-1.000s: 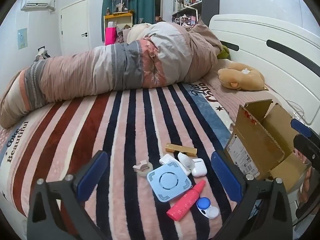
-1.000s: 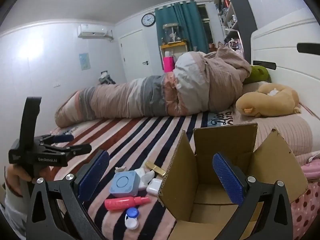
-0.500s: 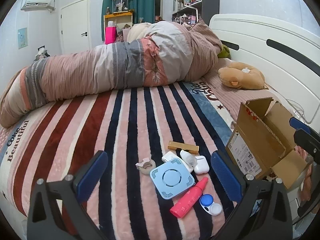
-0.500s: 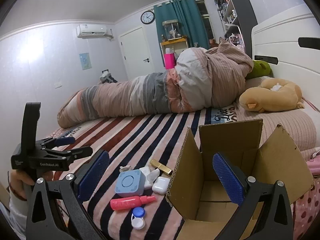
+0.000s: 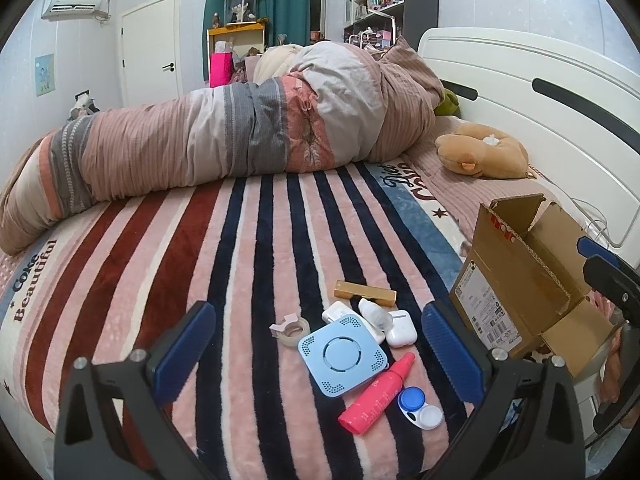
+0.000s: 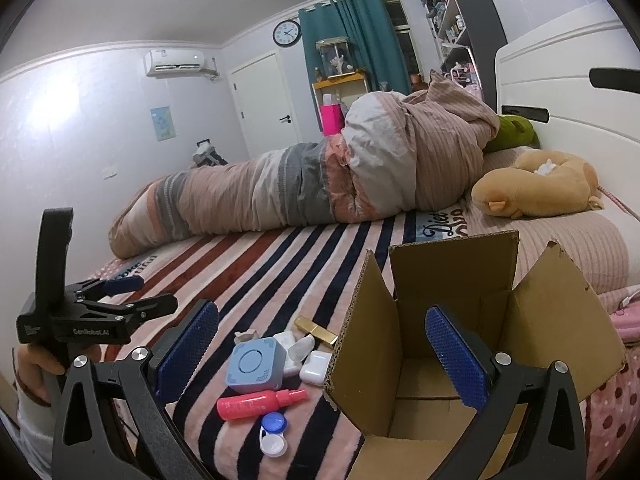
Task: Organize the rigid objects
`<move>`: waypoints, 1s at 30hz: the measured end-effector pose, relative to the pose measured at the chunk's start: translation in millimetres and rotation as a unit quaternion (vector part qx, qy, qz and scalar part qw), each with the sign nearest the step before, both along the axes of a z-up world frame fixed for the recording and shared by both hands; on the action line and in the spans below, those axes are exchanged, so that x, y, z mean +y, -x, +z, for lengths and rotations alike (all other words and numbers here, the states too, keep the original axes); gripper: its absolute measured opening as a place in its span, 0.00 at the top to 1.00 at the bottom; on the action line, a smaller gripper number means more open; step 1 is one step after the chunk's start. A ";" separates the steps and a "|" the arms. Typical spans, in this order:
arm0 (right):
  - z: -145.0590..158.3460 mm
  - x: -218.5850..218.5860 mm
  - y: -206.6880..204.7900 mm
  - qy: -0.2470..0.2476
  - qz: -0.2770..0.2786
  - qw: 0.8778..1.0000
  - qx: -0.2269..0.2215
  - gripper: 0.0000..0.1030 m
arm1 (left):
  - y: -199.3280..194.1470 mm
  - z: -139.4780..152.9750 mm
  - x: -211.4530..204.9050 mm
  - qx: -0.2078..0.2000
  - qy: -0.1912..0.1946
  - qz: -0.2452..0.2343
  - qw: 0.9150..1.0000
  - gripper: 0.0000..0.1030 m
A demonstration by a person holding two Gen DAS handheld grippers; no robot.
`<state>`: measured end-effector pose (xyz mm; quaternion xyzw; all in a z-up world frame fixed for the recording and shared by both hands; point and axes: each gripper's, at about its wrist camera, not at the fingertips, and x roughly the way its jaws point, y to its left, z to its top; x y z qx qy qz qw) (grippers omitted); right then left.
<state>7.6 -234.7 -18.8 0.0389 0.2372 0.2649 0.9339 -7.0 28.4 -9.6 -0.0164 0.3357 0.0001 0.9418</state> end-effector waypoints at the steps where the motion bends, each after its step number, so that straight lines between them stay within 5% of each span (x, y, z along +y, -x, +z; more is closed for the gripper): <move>1: 0.0 -0.5 -0.3 -0.001 0.000 1.000 0.001 0.00 | 0.2 0.0 -0.1 0.000 0.000 0.000 1.000 0.00; 30: -0.7 0.2 -0.5 0.001 -0.002 1.000 0.003 0.00 | 0.0 -0.4 -1.0 0.003 0.000 -0.004 1.000 0.00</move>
